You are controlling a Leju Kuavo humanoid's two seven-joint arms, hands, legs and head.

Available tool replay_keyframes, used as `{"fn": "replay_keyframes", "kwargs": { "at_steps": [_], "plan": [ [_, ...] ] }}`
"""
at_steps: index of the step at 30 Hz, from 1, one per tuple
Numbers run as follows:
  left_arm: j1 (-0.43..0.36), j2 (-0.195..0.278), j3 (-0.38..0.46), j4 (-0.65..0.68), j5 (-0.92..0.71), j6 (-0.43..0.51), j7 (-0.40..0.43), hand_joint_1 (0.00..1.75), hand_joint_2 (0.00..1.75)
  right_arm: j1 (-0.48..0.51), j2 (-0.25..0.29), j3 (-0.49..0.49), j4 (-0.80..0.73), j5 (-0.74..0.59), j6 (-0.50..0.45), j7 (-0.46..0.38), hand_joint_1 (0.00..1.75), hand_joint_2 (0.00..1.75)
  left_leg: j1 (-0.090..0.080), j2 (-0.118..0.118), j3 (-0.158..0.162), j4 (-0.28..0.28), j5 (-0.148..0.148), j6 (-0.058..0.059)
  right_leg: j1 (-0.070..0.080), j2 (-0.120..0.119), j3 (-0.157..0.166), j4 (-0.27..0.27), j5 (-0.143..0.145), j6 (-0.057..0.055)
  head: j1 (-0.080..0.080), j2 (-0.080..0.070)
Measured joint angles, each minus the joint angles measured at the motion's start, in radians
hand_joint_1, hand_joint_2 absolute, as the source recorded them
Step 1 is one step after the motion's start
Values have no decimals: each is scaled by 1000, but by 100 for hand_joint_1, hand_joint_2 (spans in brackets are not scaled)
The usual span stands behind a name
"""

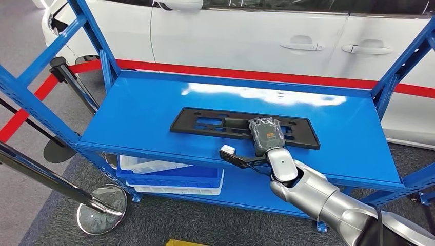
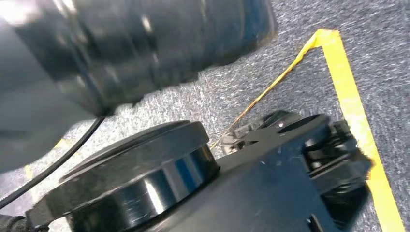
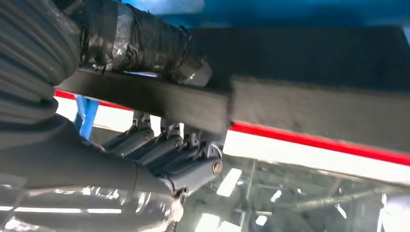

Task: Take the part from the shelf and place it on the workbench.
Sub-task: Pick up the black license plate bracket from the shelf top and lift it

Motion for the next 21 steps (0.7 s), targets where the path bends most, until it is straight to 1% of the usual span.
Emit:
{"fn": "replay_keyframes", "kwargs": {
  "at_steps": [1, 2, 3, 4, 5, 7, 8, 9, 10, 11, 12, 13, 14, 15, 16, 17, 18, 19, 20, 21],
  "plan": [
    [0, -1, -2, 0, -3, -3, 0, 0, 175, 0, -3, -1, -10, 0, 6, -2, 175, 175, 0, 0, 14, -30, 25, 4, 1, 1, 0, 0, 0, 0, 0, 0],
    [0, -2, -4, 0, -6, -6, 2, 0, 175, -1, -6, -3, -22, 1, 12, -2, 175, 175, -1, 0, 43, -91, 60, 10, 1, 1, 1, 0, 0, 0, 0, 0],
    [-1, -3, -5, 0, -9, -10, 6, 0, 175, -4, -8, -7, -35, 1, 19, -2, 175, 175, -4, -1, 76, -161, 89, 18, 2, 2, 0, 0, 0, 1, 0, 0],
    [-1, -4, -7, 0, -12, -12, 9, 0, 175, -7, -11, -12, -48, 1, 26, -1, 175, 175, -7, -1, 104, -220, 107, 25, 3, 3, -1, 0, 0, 3, 1, 0],
    [-2, -6, -8, 0, -13, -14, 12, 0, 175, -9, -14, -17, -60, 1, 31, 1, 175, 175, -10, -2, 121, -258, 115, 31, 3, 3, -3, 0, 0, 6, 0, 0],
    [-2, -8, -12, 0, -15, -15, 14, 0, 175, -13, -20, -23, -78, 0, 37, 4, 175, 175, -15, -3, 129, -276, 114, 37, 1, 4, -5, -2, 2, 17, 1, 0],
    [-2, -9, -14, 0, -15, -16, 16, 0, 175, -13, -23, -25, -86, 0, 38, 5, 175, 175, -13, -3, 131, -282, 118, 40, 1, 3, -5, -3, 2, 23, 1, 0],
    [-2, -10, -15, 0, -16, -16, 17, 0, 131, -13, -27, -27, -94, 0, 38, 5, 175, 175, -11, -2, 135, -291, 123, 44, 1, 2, -7, 1, -4, 28, 2, 0],
    [-3, -12, -15, 0, -16, -16, 18, 0, 87, -13, -31, -29, -100, 0, 38, 4, 175, 175, -8, -1, 138, -300, 127, 48, 2, 1, -14, 17, -17, 32, 3, 0],
    [-4, -14, -16, 0, -17, -16, 19, 0, 44, -14, -34, -33, -106, 0, 39, 4, 175, 175, -6, 0, 141, -306, 131, 52, 2, 1, -31, 55, -42, 35, 5, 0],
    [-5, -15, -17, 0, -18, -16, 20, 0, 0, -15, -37, -35, -111, 0, 40, 4, 175, 175, -7, 0, 142, -308, 132, 55, 0, 0, -56, 113, -73, 38, 6, 0],
    [-5, -17, -19, 0, -18, -16, 20, 0, 0, -15, -38, -37, -115, 0, 42, 4, 175, 175, -7, 0, 141, -306, 131, 57, -1, 0, -86, 179, -102, 40, 7, 0],
    [-5, -18, -21, 0, -19, -14, 19, 0, 0, -14, -40, -39, -120, 1, 46, 4, 175, 175, -7, 0, 141, -304, 130, 59, -3, 0, -112, 235, -120, 43, 7, 0],
    [-5, -19, -23, 0, -20, -13, 15, 0, 44, -13, -43, -39, -124, 3, 51, 4, 175, 175, -6, 0, 140, -301, 128, 59, -6, -1, -124, 260, -119, 47, 7, 0],
    [-4, -22, -23, 0, -21, -11, 6, 0, 87, -13, -47, -39, -130, 6, 55, 4, 175, 175, -4, -2, 140, -296, 125, 58, -10, -1, -119, 247, -99, 51, 7, 0],
    [-4, -25, -23, 0, -21, -9, -5, 0, 131, -13, -52, -40, -137, 11, 57, 5, 175, 175, -2, -4, 140, -289, 120, 55, -15, -2, -97, 199, -65, 56, 7, 0],
    [-4, -28, -24, 0, -22, -9, -18, 0, 175, -14, -57, -41, -147, 18, 58, 7, 175, 175, 0, -5, 139, -279, 113, 50, -19, -2, -68, 138, -36, 60, 7, 0],
    [-4, -30, -24, 0, -22, -9, -30, 0, 175, -15, -61, -43, -156, 25, 57, 10, 175, 175, 1, -6, 136, -269, 106, 45, -21, -3, -42, 87, -19, 62, 7, 0],
    [-5, -32, -24, 0, -22, -9, -41, 0, 175, -16, -65, -46, -168, 32, 55, 13, 175, 175, 0, -6, 132, -259, 100, 39, -20, -2, -26, 52, -13, 60, 8, 0],
    [-6, -33, -25, 0, -23, -8, -49, 0, 175, -16, -70, -51, -183, 41, 52, 16, 175, 175, -1, -6, 127, -252, 97, 33, -18, 0, -21, 39, -17, 53, 8, 0]
  ]
}}
